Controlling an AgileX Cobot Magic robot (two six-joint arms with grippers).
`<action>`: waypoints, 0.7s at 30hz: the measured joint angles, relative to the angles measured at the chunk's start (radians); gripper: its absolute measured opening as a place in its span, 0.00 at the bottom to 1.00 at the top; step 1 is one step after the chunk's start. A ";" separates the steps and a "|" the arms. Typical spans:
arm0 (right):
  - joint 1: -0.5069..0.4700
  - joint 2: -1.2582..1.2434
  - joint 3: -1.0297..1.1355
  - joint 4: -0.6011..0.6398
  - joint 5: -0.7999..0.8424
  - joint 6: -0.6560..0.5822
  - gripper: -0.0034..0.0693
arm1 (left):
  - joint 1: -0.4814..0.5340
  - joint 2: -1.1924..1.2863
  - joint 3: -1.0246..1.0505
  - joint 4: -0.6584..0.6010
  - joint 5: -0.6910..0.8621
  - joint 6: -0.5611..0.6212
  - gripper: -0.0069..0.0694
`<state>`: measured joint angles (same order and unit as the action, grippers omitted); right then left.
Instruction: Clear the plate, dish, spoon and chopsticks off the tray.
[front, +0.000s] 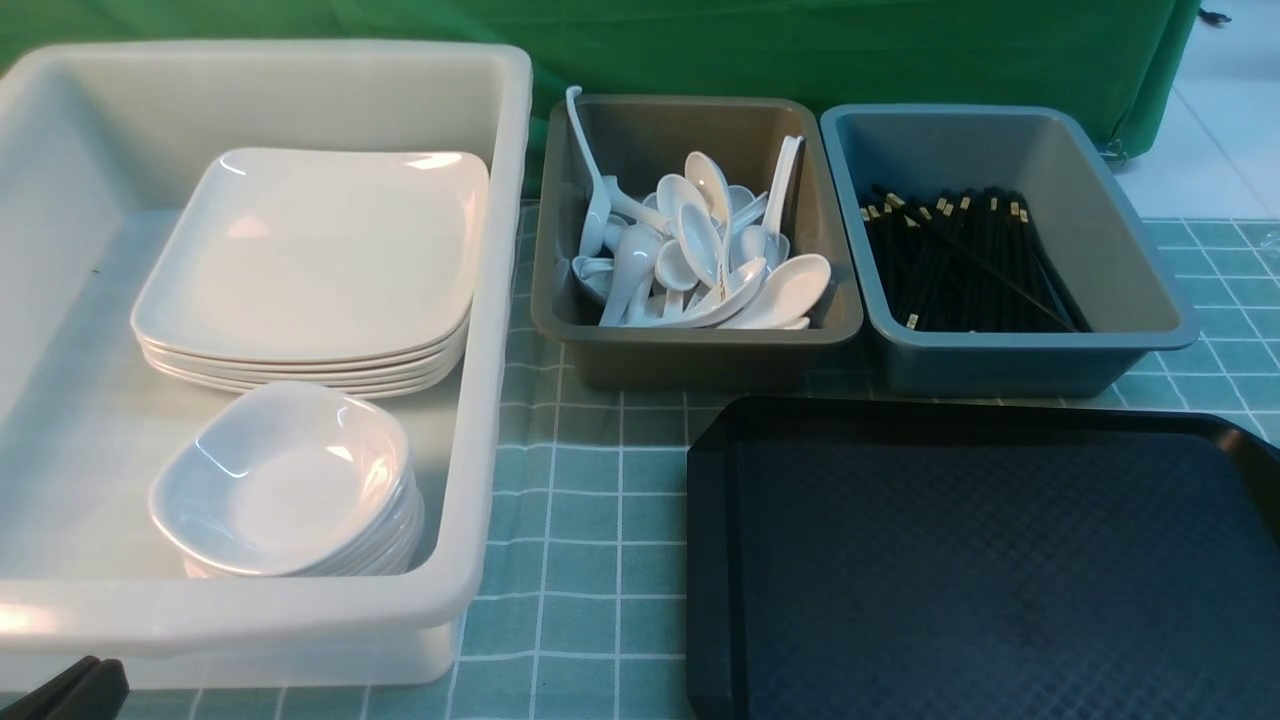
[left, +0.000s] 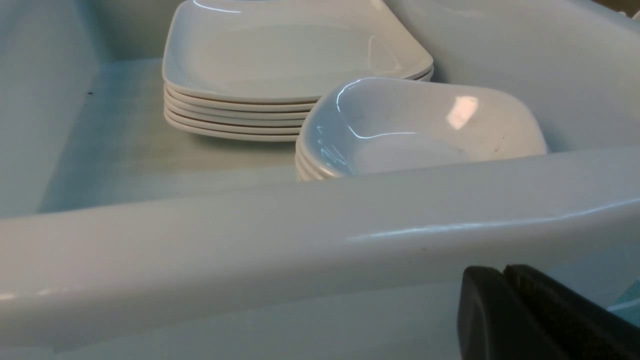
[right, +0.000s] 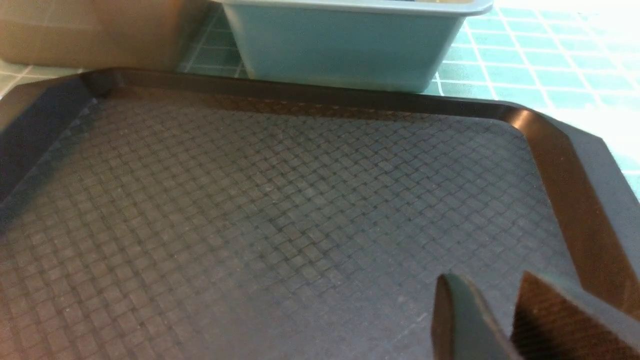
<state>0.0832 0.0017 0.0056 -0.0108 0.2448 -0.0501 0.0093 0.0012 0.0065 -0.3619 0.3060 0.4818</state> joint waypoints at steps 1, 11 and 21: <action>0.000 0.000 0.000 0.000 0.000 0.000 0.34 | 0.000 0.000 0.000 0.000 0.000 -0.002 0.11; 0.000 0.000 0.000 0.000 -0.001 0.000 0.37 | 0.000 0.000 0.000 0.000 0.000 -0.003 0.11; 0.000 0.000 0.000 0.000 -0.001 0.000 0.38 | 0.000 0.000 0.000 0.000 -0.001 -0.008 0.11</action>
<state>0.0832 0.0017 0.0056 -0.0108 0.2440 -0.0501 0.0093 0.0012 0.0065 -0.3619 0.3052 0.4734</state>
